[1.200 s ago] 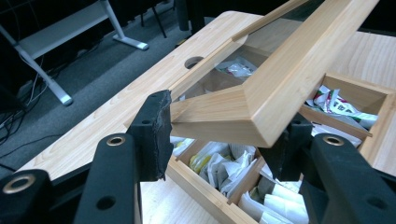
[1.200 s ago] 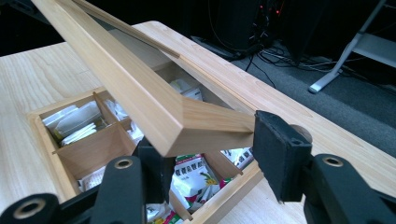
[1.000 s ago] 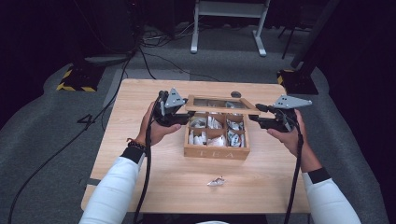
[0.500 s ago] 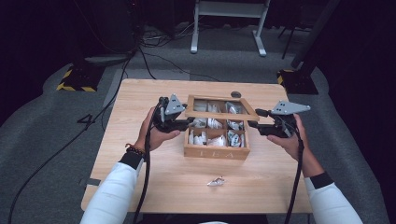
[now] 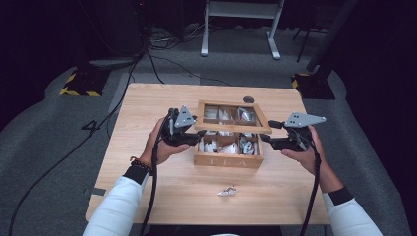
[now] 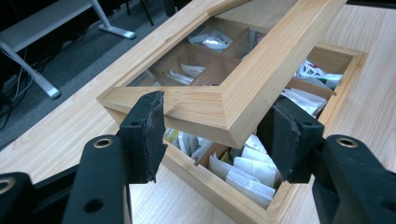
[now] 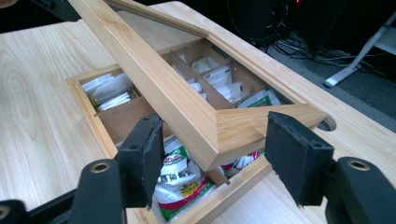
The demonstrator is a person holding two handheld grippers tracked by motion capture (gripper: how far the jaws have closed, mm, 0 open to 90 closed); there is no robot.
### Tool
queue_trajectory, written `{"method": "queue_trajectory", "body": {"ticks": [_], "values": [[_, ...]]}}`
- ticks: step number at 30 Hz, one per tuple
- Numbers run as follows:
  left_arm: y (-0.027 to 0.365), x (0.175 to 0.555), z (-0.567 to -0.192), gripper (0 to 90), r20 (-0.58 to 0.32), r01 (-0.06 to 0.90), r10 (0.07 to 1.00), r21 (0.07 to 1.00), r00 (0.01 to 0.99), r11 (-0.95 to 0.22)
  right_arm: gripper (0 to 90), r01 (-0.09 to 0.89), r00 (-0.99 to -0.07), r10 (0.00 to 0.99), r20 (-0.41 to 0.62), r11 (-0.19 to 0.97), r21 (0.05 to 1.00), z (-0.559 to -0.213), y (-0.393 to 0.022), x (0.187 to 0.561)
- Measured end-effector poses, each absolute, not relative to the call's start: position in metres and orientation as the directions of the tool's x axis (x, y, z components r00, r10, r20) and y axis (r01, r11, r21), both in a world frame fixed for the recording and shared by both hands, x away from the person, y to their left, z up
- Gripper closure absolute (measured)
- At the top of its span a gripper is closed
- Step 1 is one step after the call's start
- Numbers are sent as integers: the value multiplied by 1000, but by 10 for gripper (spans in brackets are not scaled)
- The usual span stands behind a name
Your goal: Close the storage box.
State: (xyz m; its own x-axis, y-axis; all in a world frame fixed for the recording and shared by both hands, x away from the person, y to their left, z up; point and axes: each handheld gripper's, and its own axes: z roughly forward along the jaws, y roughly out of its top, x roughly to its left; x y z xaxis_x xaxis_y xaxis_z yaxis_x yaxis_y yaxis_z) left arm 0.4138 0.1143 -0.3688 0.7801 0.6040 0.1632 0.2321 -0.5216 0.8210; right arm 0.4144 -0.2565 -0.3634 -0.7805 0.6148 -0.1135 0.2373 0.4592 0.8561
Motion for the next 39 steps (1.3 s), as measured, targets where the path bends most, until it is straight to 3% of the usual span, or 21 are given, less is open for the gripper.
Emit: {"method": "queue_trajectory", "body": {"ticks": [11, 14, 39], "values": [[115, 409, -378, 390, 151, 244, 585, 805, 797, -540, 351, 261, -792, 604, -92, 471, 843, -373, -256, 410], [112, 405, -384, 378, 186, 231, 563, 776, 805, -587, 398, 265, -798, 600, -57, 434, 861, -373, -259, 408], [111, 401, -416, 326, 168, 271, 533, 714, 829, -646, 384, 307, -817, 576, -21, 465, 830, -407, -256, 405]]}}
